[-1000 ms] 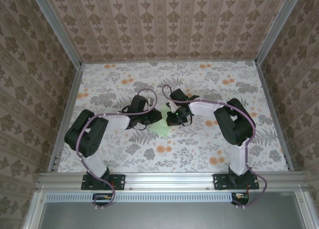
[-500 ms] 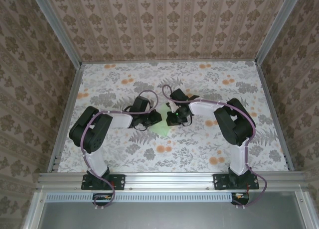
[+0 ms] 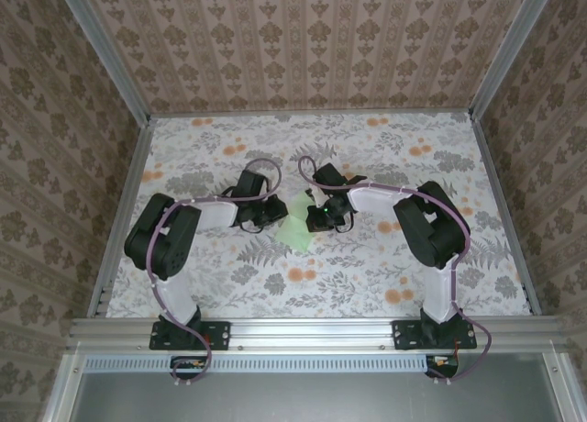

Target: Fold a paper plane with a square sheet of paper (pick it up from the middle)

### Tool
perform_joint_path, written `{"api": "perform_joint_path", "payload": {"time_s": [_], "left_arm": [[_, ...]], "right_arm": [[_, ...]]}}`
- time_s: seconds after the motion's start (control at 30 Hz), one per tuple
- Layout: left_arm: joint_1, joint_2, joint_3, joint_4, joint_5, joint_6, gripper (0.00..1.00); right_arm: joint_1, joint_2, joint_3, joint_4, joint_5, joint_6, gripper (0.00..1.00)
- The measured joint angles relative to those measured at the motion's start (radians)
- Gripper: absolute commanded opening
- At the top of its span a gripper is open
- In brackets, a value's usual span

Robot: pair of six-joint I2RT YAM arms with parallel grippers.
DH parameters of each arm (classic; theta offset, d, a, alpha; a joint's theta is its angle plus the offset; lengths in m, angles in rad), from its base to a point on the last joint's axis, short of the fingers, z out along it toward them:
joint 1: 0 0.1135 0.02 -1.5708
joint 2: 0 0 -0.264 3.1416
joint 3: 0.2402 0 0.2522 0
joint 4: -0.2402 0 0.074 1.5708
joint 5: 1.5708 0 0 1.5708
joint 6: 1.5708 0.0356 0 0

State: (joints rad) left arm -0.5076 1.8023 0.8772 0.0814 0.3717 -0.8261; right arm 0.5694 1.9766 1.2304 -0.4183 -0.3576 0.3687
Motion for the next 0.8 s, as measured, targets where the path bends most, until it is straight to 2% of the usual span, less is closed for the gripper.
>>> {"api": "perform_joint_path", "payload": {"time_s": [0.2, 0.4, 0.57, 0.8], "left_arm": [[0.0, -0.028, 0.003, -0.04, 0.005, 0.046, 0.16], [-0.045, -0.079, 0.003, -0.024, 0.046, 0.063, 0.15], [-0.082, -0.032, 0.02, -0.017, 0.075, 0.063, 0.14], [-0.077, 0.047, 0.047, -0.021, 0.068, 0.051, 0.14]], "right_arm": [[0.0, 0.0, 0.0, 0.0, 0.0, 0.0, 0.07], [0.0, 0.0, 0.0, 0.0, 0.0, 0.0, 0.07], [-0.002, 0.0, 0.0, 0.0, -0.001, 0.0, 0.07], [-0.002, 0.0, 0.0, 0.0, -0.001, 0.0, 0.07]]}}
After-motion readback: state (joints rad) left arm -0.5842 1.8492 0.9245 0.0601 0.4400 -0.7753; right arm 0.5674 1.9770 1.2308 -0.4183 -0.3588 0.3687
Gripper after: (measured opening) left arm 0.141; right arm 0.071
